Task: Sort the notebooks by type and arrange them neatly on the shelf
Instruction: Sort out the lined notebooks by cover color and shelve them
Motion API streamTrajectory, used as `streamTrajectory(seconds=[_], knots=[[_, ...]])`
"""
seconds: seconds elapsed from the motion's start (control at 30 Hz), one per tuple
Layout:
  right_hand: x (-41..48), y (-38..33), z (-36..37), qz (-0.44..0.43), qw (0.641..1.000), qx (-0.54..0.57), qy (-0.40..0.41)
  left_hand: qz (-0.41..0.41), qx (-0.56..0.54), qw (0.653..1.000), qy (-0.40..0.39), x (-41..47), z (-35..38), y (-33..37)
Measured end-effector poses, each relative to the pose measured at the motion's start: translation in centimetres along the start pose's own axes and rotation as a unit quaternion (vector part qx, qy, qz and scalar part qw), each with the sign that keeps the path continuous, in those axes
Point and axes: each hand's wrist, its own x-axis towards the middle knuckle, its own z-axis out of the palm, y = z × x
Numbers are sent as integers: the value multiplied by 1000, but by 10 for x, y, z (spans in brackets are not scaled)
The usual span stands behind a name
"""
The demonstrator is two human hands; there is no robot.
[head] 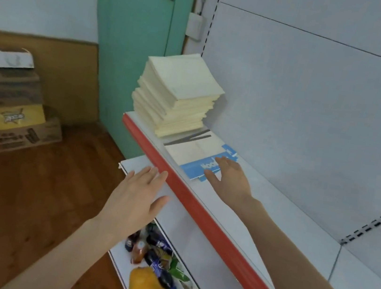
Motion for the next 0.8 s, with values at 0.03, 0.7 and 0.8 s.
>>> streamTrajectory(seconds=[0.03, 0.7, 0.8], knots=[[13, -5, 7, -6, 1000, 11, -5, -6, 6, 1000, -1, 4, 2, -8], [113, -57, 60, 49, 981, -93, -163, 42, -182, 978, -89, 95, 37, -127], [107, -67, 58, 71, 984, -105, -122, 43, -336, 936, -92, 97, 35, -140]])
